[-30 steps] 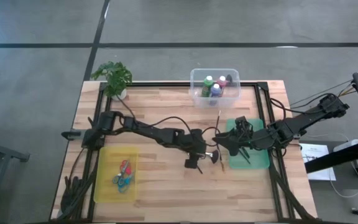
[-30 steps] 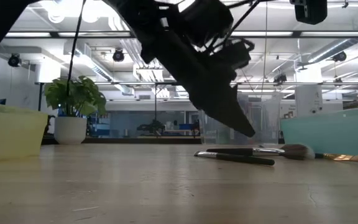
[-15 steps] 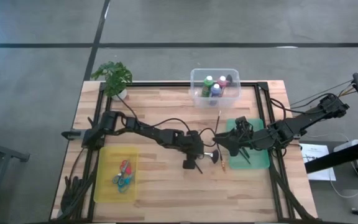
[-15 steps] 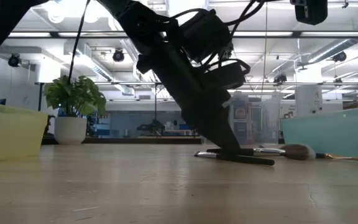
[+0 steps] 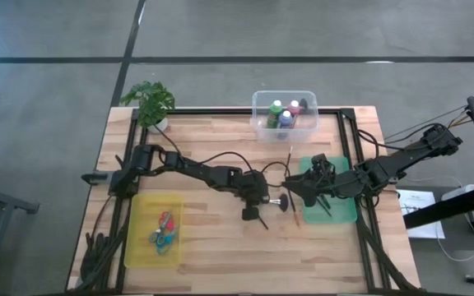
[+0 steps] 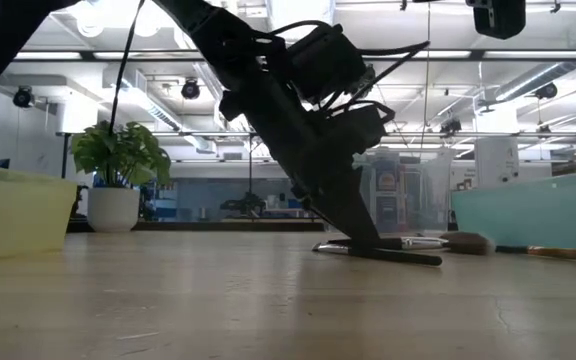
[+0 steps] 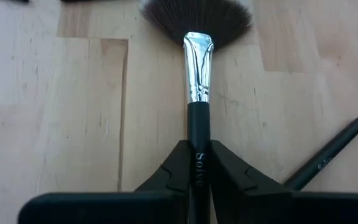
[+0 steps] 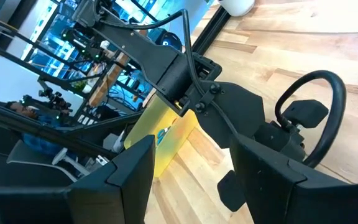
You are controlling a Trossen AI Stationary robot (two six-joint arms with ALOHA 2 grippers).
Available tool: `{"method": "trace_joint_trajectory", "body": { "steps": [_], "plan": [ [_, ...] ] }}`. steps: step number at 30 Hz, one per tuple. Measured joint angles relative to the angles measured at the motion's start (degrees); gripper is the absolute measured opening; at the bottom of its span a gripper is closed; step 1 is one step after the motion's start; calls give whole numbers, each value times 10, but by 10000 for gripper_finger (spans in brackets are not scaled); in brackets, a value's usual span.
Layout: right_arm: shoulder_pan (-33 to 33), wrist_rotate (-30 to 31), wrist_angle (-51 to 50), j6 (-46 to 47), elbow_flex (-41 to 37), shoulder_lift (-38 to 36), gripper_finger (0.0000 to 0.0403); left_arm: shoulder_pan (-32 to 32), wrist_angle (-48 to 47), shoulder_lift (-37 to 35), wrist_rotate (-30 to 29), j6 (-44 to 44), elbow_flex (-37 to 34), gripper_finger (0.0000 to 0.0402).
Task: Pick & Place Paint Supplies
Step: Put the black highlighter brush into the green bin
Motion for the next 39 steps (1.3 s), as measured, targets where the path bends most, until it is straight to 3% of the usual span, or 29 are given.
{"method": "trace_joint_trajectory", "body": {
  "steps": [12, 20, 32, 39],
  "plan": [
    [7, 1, 7, -21, 0, 0, 206, 3, -5, -61, 0, -24, -4, 36],
    [18, 3, 18, -99, 23, 0, 206, 8, 8, -119, -25, -50, -3, 36],
    [19, 60, 19, -245, 84, 0, 206, 33, 199, -197, -129, -186, -3, 36],
    [19, 83, 14, -264, 84, 1, 206, 40, 293, -218, -137, -207, -3, 36]
  ]
}}
